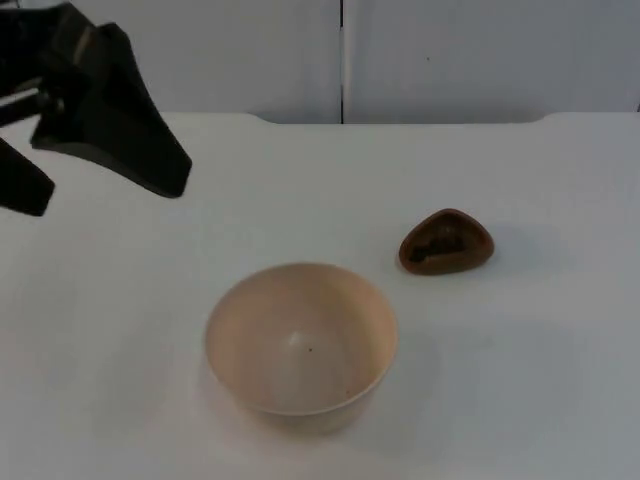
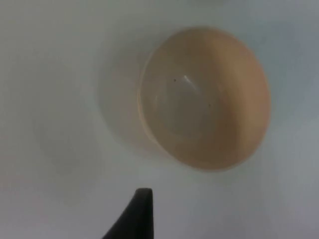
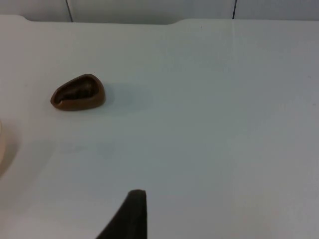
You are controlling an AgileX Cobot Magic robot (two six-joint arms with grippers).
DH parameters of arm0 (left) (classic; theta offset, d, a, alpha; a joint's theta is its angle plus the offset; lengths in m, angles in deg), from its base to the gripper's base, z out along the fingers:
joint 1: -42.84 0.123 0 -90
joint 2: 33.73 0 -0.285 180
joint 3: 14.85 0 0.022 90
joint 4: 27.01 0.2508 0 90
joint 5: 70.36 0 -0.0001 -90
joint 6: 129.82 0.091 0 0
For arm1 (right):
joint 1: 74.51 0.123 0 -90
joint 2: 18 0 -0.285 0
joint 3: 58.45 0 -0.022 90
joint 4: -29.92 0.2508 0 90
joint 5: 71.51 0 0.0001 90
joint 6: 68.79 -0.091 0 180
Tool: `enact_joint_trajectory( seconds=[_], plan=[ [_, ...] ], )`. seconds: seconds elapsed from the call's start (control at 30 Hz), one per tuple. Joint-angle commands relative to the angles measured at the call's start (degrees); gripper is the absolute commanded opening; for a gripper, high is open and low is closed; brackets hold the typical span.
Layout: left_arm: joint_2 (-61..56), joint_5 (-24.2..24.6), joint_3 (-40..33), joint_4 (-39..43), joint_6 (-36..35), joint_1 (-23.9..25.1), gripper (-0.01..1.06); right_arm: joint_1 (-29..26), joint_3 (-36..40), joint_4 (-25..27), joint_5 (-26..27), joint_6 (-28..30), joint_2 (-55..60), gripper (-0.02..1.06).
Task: Pick up the bowl with the left hand and pour the coffee beans from the cup into the bowl with the right hand.
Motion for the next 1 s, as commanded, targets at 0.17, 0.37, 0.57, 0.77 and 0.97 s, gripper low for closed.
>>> enact_joint_trajectory(
  seconds=[0.17, 0.37, 0.57, 0.77, 0.97],
  plan=[
    [5.12, -3.87, 0.3, -0.1, -0.97, -0.9, 1.05, -0.45, 0.34, -0.18, -0.01, 0.25, -0.21, 1.05],
    [7.35, -5.5, 0.3, -0.1, -1.93, -0.9, 1.05, -0.45, 0.34, -0.18, -0.01, 0.25, -0.21, 1.05],
    [9.3, -6.04, 0.3, -0.19, -2.49, -0.9, 1.05, -0.34, 0.34, -0.18, -0.01, 0.25, -0.21, 1.05],
    [12.3, -7.09, 0.3, -0.03, -3.51, -0.9, 1.05, -0.34, 0.34, -0.18, -0.01, 0.25, -0.21, 1.05],
    [15.14, -8.66, 0.3, 0.1, -3.96, -0.9, 1.05, -0.34, 0.34, -0.18, -0.01, 0.25, -0.21, 1.05]
  ],
)
